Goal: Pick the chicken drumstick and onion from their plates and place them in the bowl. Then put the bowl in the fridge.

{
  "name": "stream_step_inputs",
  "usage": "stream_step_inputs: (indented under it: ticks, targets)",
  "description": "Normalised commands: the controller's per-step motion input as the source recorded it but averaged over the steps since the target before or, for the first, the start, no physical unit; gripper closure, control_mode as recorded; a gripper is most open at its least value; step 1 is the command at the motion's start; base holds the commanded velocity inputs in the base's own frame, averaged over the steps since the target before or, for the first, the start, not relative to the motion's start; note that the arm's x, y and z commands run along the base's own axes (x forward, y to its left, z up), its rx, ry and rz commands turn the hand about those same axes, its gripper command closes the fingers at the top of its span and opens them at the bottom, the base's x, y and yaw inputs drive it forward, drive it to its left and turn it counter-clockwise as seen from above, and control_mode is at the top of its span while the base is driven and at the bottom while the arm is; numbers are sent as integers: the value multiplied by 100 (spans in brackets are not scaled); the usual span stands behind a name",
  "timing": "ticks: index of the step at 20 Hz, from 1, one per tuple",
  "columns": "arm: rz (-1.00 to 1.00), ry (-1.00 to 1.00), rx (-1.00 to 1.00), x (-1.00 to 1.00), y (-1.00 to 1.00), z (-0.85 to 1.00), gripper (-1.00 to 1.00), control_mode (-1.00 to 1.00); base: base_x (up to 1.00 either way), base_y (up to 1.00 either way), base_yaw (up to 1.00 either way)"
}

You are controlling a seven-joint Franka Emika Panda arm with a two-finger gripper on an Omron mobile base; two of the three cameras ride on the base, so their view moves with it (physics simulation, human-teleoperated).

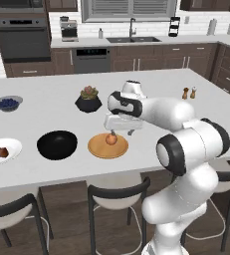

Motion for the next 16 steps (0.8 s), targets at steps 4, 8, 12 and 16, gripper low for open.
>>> stream_step_inputs:
  ticks: [4,8,12,16]
  targets:
    - [0,6,-4,46,3,-35,-100,-100,0,0,0]
    - [0,8,-9,56,11,-48,-100,-100,0,0,0]
    - [-3,1,-7,41,18,-30,-100,-100,0,0,0]
    - [-3,0,-2,48,1,-49,-100,-100,0,0,0]
